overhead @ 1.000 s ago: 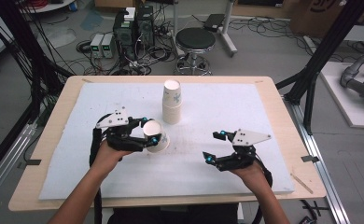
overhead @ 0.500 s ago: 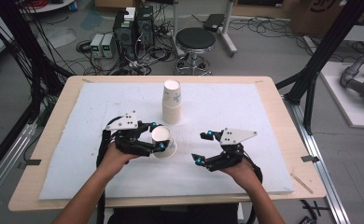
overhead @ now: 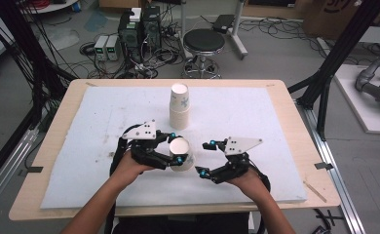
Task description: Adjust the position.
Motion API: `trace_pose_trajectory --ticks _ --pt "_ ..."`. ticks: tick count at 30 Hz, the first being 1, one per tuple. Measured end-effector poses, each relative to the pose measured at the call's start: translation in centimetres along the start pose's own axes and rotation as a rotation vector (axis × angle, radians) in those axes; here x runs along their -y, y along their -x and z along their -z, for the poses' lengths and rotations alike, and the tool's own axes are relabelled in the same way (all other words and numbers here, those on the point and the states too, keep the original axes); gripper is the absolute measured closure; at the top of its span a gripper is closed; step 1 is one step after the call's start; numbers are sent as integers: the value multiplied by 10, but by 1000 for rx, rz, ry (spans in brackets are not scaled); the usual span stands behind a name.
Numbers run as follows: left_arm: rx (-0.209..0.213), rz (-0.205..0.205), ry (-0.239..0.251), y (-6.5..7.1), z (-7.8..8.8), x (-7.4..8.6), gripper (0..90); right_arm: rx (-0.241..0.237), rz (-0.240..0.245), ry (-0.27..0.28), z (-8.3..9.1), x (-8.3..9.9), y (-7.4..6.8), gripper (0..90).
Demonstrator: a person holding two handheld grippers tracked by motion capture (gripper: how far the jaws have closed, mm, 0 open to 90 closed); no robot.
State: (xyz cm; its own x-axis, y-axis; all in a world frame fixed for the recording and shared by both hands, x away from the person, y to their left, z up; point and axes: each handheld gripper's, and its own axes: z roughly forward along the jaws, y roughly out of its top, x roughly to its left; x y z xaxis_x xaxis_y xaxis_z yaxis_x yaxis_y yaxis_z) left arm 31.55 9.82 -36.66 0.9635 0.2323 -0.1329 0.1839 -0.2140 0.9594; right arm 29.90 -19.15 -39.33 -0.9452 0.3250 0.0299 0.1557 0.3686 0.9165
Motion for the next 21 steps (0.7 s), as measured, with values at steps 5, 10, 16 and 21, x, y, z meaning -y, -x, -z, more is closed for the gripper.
trace_pose_trajectory --ticks 5,10,16,21 --pt "14 -6 -6 1 -2 -1 355 -18 6 -8 -4 -1 -2 192" --pt "34 -5 -3 2 -4 -1 355 -35 5 -15 -9 -3 -3 193" --pt "57 0 8 3 -7 -1 355 -59 4 -17 -15 -4 -3 198" --pt "86 2 19 4 -10 0 356 -98 -5 -18 -21 -6 -4 201"
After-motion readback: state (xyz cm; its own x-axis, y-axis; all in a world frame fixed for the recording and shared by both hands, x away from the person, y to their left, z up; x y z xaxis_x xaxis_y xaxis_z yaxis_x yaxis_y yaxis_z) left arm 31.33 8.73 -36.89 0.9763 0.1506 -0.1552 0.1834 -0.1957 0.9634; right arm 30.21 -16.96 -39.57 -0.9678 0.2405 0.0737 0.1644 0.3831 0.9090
